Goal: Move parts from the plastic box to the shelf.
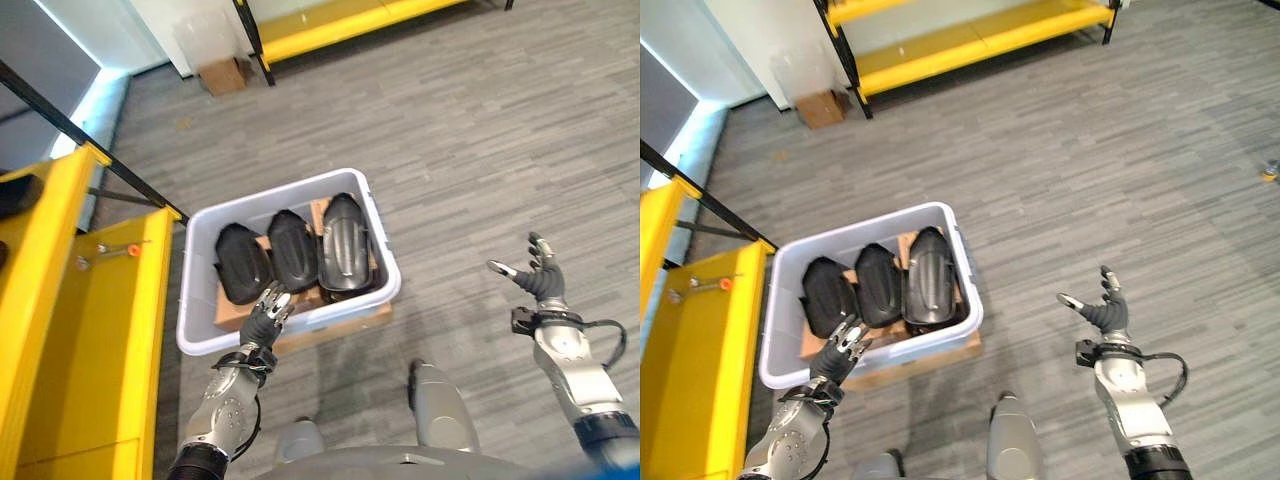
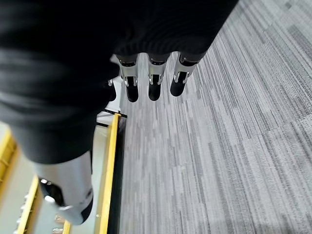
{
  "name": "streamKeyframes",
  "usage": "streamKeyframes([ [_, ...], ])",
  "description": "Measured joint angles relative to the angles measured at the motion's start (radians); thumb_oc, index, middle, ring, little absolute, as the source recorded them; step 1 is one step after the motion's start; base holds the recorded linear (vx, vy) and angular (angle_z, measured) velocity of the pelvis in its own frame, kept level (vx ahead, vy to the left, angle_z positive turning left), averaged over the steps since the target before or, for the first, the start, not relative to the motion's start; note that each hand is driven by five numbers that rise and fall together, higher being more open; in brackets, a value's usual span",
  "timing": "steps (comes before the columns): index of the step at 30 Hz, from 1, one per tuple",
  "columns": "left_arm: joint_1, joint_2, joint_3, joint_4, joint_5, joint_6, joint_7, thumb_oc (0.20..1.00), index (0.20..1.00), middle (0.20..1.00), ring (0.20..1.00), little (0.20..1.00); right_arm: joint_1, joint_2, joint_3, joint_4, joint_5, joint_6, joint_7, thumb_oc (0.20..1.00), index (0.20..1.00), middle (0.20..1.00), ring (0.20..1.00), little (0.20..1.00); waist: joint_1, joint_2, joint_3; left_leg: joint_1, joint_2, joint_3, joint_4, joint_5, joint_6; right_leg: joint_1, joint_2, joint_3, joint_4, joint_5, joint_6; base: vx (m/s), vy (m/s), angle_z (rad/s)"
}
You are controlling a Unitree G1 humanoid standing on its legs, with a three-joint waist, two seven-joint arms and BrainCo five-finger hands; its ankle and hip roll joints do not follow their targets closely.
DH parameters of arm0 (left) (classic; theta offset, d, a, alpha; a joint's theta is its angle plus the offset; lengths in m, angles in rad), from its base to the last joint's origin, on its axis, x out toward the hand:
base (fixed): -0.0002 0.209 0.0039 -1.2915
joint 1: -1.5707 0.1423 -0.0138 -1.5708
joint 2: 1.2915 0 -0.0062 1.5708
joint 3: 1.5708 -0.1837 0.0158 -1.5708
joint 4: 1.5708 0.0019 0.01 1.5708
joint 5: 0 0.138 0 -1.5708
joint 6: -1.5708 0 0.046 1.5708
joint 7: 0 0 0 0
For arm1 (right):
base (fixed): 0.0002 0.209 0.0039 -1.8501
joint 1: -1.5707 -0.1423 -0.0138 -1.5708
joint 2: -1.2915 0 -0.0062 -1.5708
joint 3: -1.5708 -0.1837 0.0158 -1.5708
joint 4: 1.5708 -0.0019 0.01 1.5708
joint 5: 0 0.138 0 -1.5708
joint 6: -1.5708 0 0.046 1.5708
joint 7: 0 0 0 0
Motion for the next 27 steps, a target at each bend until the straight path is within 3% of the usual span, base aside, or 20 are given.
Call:
streamKeyframes([
  [4,0.033,0.039,0.001,-0.011,-0.001,-0.002,0.043,1.000,1.000,1.000,1.000,1.000,0.016,0.024,0.004,0.000,-0.020,0.000,-0.004,1.000,1.000,1.000,1.000,1.000,0.009,-0.023,0.003,-0.027,-0.083,-0.016,-0.017,0.019,0.023,0.071,-0.070,0.002,-0.168,0.080,0.054,0.00,0.114,0.30],
  [7,0.098,0.100,0.024,-0.049,-0.001,-0.007,0.065,1.000,1.000,1.000,1.000,1.000,0.036,0.062,0.013,-0.017,-0.037,0.000,-0.006,1.000,1.000,1.000,1.000,1.000,0.058,-0.065,0.009,-0.046,-0.117,-0.039,-0.013,0.027,0.032,0.103,-0.092,0.008,-0.234,0.116,0.077,-0.14,-0.025,0.32],
  [9,0.112,0.132,0.039,-0.104,-0.002,-0.008,0.083,1.000,1.000,1.000,1.000,1.000,0.026,0.072,0.021,-0.033,-0.037,-0.006,-0.012,1.000,1.000,1.000,1.000,1.000,0.097,-0.092,0.025,-0.104,-0.114,-0.067,0.020,0.031,0.025,0.082,-0.089,-0.008,-0.247,0.157,0.100,-0.21,-0.054,0.40],
  [10,0.098,0.147,0.052,-0.145,-0.002,-0.016,0.086,1.000,1.000,1.000,1.000,1.000,-0.001,0.071,0.021,-0.031,-0.036,-0.007,-0.020,1.000,1.000,1.000,1.000,1.000,0.111,-0.107,0.042,-0.154,-0.109,-0.078,0.054,0.030,0.026,0.055,-0.081,-0.028,-0.250,0.167,0.092,-0.12,0.004,0.48],
  [11,0.048,0.162,0.068,-0.162,-0.002,-0.032,0.089,1.000,1.000,1.000,1.000,1.000,-0.081,0.073,0.022,-0.022,-0.036,-0.007,-0.021,1.000,1.000,1.000,1.000,1.000,0.152,-0.123,0.103,-0.191,-0.093,-0.101,0.079,0.033,0.019,0.044,-0.066,-0.050,-0.250,0.178,0.078,-0.18,0.026,0.35],
  [12,0.031,0.162,0.068,-0.163,-0.003,-0.038,0.091,1.000,1.000,1.000,1.000,1.000,-0.135,0.073,0.022,-0.022,-0.036,-0.025,-0.025,1.000,1.000,1.000,1.000,1.000,0.166,-0.124,0.119,-0.197,-0.091,-0.102,0.087,0.031,0.019,0.046,-0.064,-0.052,-0.250,0.179,0.077,-0.23,0.015,0.27],
  [14,-0.042,0.199,0.073,-0.243,-0.003,-0.102,0.098,1.000,1.000,1.000,1.000,1.000,-0.328,0.059,0.038,0.007,-0.037,-0.047,-0.083,1.000,1.000,1.000,1.000,1.000,0.196,-0.125,0.221,-0.305,-0.085,-0.139,0.167,0.025,0.026,0.021,-0.061,-0.091,-0.272,0.196,0.074,-0.31,-0.060,0.39],
  [15,-0.089,0.211,0.074,-0.310,-0.012,-0.122,0.097,1.000,1.000,1.000,1.000,1.000,-0.420,0.062,0.063,0.067,-0.037,-0.048,-0.109,1.000,1.000,1.000,1.000,1.000,0.239,-0.132,0.258,-0.363,-0.075,-0.154,0.176,0.042,0.034,-0.013,-0.056,-0.108,-0.278,0.207,0.074,-0.34,-0.132,0.83],
  [16,-0.178,0.241,0.069,-0.384,-0.025,-0.137,0.096,1.000,1.000,1.000,1.000,1.000,-0.562,0.064,0.110,0.158,-0.037,-0.046,-0.132,1.000,1.000,1.000,1.000,1.000,0.287,-0.152,0.303,-0.439,-0.068,-0.212,0.184,0.071,0.007,-0.075,-0.030,-0.130,-0.229,0.193,0.048,-0.21,-0.090,0.73],
  [17,-0.217,0.243,0.068,-0.380,-0.024,-0.141,0.101,1.000,1.000,1.000,1.000,1.000,-0.605,0.071,0.122,0.179,-0.037,-0.037,-0.135,1.000,1.000,1.000,1.000,1.000,0.305,-0.157,0.314,-0.449,-0.060,-0.225,0.178,0.081,0.004,-0.077,-0.022,-0.141,-0.241,0.198,0.039,-0.17,-0.053,0.67],
  [20,-0.218,0.253,0.069,-0.378,-0.024,-0.143,0.116,1.000,1.000,1.000,1.000,1.000,-0.654,0.081,0.132,0.166,-0.064,-0.025,-0.143,1.000,1.000,1.000,1.000,1.000,0.324,-0.159,0.313,-0.459,-0.054,-0.232,0.166,0.087,0.005,-0.074,-0.013,-0.150,-0.271,0.205,0.037,-0.06,0.015,0.10],
  [23,-0.196,0.278,0.081,-0.378,-0.016,-0.169,0.131,1.000,1.000,1.000,1.000,1.000,-0.652,0.059,0.132,0.232,-0.098,0.014,-0.167,1.000,1.000,1.000,1.000,1.000,0.307,-0.159,0.313,-0.442,-0.080,-0.228,0.178,0.079,0.008,-0.039,-0.033,-0.145,-0.289,0.211,0.049,-0.06,0.026,0.08],
  [27,-0.247,0.281,0.137,-0.368,-0.015,-0.239,0.178,1.000,1.000,1.000,1.000,1.000,-0.677,0.066,0.137,0.383,-0.091,0.044,-0.190,1.000,1.000,1.000,1.000,1.000,0.323,-0.158,0.312,-0.452,-0.093,-0.225,0.181,0.073,0.011,-0.041,-0.043,-0.145,-0.300,0.218,0.058,-0.02,0.021,0.02],
])
